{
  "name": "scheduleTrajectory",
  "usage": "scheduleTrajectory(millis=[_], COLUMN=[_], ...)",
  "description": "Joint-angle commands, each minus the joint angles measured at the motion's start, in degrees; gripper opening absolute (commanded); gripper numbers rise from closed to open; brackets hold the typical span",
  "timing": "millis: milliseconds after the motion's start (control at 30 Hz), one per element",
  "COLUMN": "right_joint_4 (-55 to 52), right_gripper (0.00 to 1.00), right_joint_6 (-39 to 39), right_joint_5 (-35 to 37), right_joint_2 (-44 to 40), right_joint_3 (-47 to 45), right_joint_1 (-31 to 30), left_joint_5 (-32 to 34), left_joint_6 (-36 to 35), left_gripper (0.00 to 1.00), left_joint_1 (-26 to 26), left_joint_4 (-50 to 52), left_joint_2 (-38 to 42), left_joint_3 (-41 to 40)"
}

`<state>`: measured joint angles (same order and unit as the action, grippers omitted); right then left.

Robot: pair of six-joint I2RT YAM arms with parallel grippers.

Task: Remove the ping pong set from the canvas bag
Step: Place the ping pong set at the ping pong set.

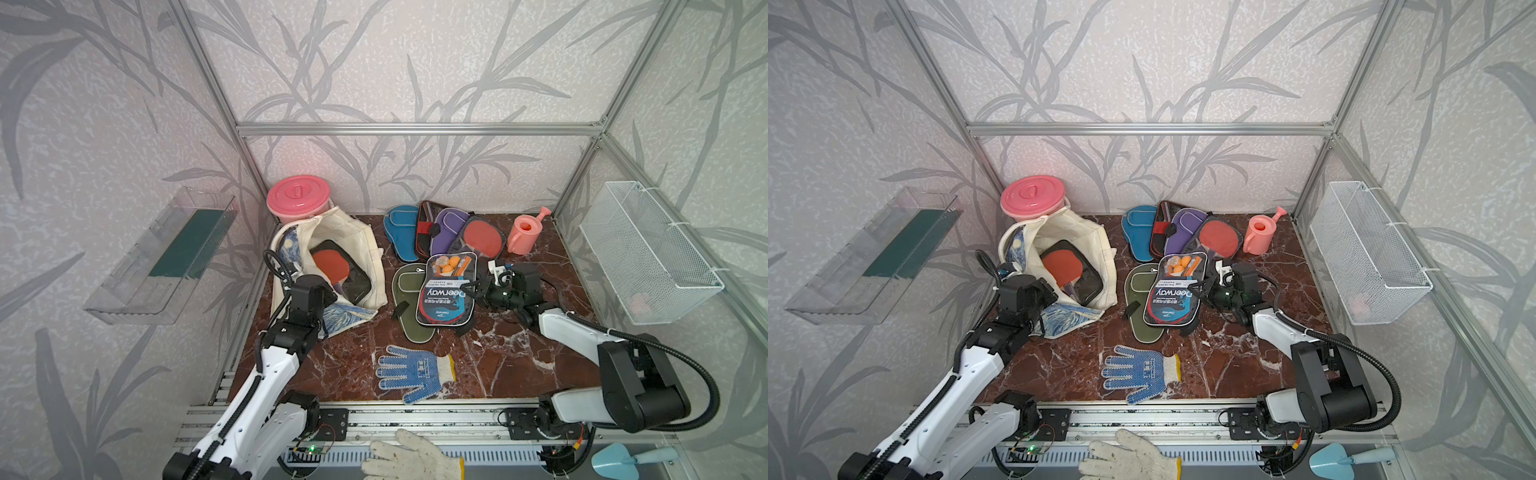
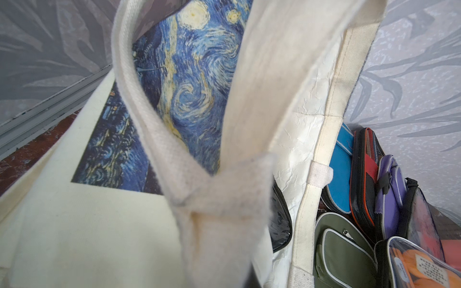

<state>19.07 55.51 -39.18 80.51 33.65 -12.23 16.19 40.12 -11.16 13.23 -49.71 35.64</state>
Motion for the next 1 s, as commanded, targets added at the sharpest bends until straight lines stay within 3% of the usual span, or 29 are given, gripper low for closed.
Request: scheduleTrajectory(millis=[0,467,633,967], right_joint_4=[6.4,9.8,7.6,3.0], right_gripper=[0.00,0.01,0.33,0.67], right_joint_6=[-0.5,-4.1,-6.1,-9.6], right_joint_5=[-1.6,0.1,2.3,5.4], right_joint_2=[2.0,11.7,11.2,8.4], right_joint_3=[-0.5,-2.3,-2.6,-2.6], right_joint_1=[0.1,0.0,0.0,0.0], left_joint_5=[1.4,1.2,1.3,0.8], left_joint_6=[0.3,0.0,0.0,-0.7], left_gripper=[0.00,0.00,0.00,0.00], left_joint_1=[0.5,0.5,0.5,0.6], left_joint_4=[0.7,1.1,1.1,1.3], left_joint_2=[-0.3,0.0,0.2,1.8], left_joint_3=[1.6,2.0,1.7,1.4])
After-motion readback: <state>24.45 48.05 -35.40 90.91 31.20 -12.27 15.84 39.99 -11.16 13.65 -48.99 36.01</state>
